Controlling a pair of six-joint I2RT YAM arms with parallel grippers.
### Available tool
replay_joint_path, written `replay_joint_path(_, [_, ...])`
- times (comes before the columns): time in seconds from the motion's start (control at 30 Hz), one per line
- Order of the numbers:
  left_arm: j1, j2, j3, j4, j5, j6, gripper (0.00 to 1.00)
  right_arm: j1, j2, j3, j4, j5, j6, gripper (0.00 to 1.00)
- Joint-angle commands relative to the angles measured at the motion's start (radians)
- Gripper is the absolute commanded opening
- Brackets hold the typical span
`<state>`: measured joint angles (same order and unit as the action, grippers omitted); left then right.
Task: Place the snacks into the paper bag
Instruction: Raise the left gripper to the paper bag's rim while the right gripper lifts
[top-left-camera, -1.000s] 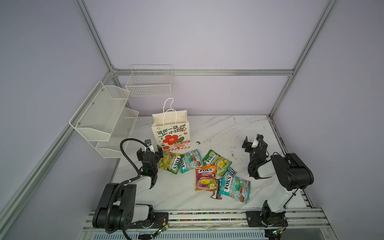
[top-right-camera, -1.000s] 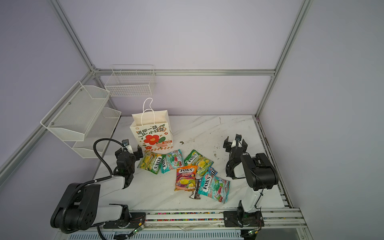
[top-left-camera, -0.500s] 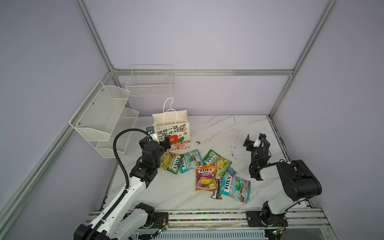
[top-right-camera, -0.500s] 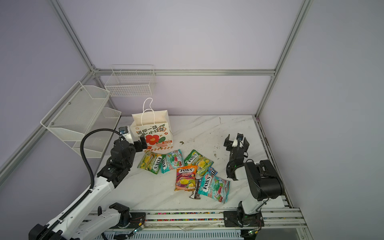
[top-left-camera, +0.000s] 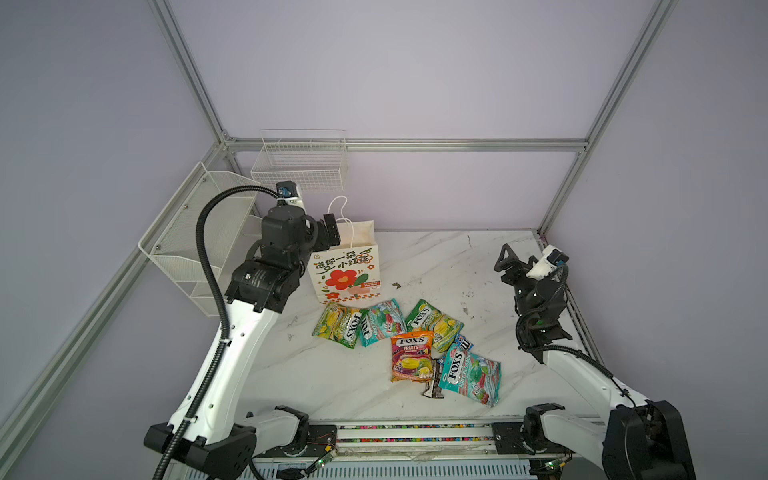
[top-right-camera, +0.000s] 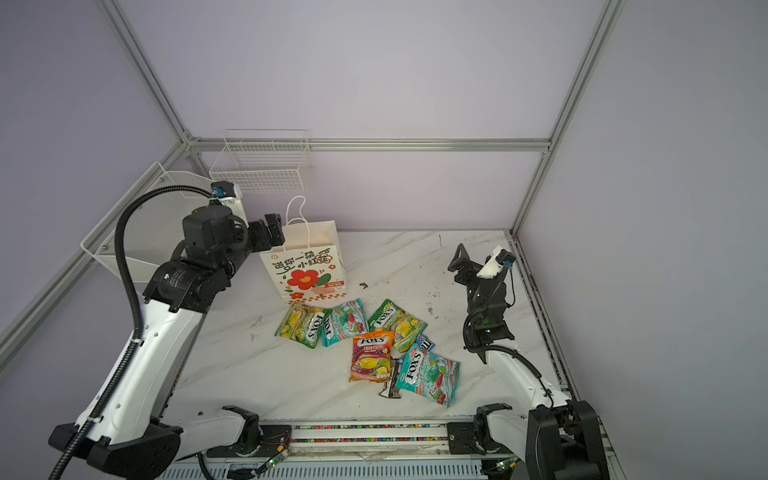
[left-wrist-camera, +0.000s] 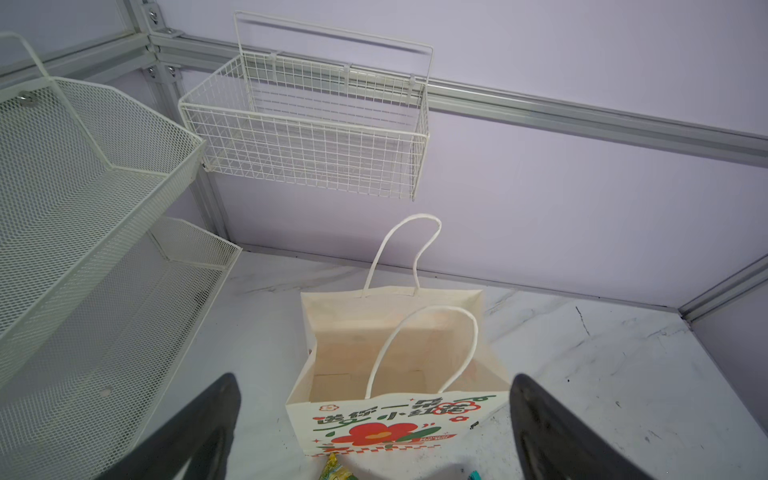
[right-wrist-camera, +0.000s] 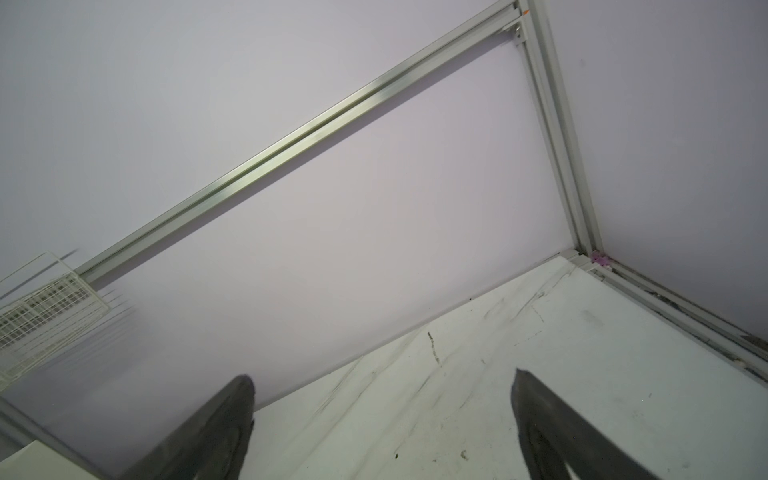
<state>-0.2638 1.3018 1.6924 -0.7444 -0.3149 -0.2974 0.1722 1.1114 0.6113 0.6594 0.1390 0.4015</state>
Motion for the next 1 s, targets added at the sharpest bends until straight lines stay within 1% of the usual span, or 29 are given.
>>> replay_joint_path(0.0, [0.102,0.070,0.123,-0.145,0.164,-0.010,1.00,0.002,-0.014,0.087,-0.243,-0.150,0.035,0.97])
replay_joint_path(0.07, [0.151,0.103,0.145,-0.161,0.191,0.007,1.00,0.002,-0.027,0.116,-0.299,-0.189,0.025,0.97])
replay_joint_path(0.1, [0.176,0.149,0.160,-0.183,0.207,0.009,1.00,0.001,-0.033,0.128,-0.318,-0.214,0.020,0.97])
replay_joint_path(0.17, [0.207,0.176,0.161,-0.194,0.233,0.014,1.00,0.001,-0.038,0.149,-0.361,-0.250,0.014,0.97])
replay_joint_path(0.23, [0.221,0.201,0.162,-0.204,0.252,0.023,1.00,0.003,-0.036,0.164,-0.384,-0.284,0.009,0.97])
replay_joint_path(0.33, [0.235,0.226,0.168,-0.210,0.254,0.034,1.00,0.002,-0.034,0.173,-0.400,-0.334,0.007,0.93])
replay_joint_path(0.43, [0.258,0.263,0.193,-0.222,0.293,0.040,1.00,0.004,-0.037,0.168,-0.395,-0.377,0.013,0.90])
replay_joint_path(0.57, [0.269,0.313,0.245,-0.254,0.294,0.052,0.97,0.003,-0.048,0.157,-0.384,-0.413,0.028,0.87])
replay_joint_path(0.77, [0.273,0.385,0.310,-0.291,0.313,0.059,0.88,0.004,-0.071,0.151,-0.388,-0.438,0.036,0.85])
replay_joint_path(0.97, [0.272,0.417,0.320,-0.305,0.290,0.076,0.81,0.004,-0.076,0.145,-0.387,-0.461,0.037,0.83])
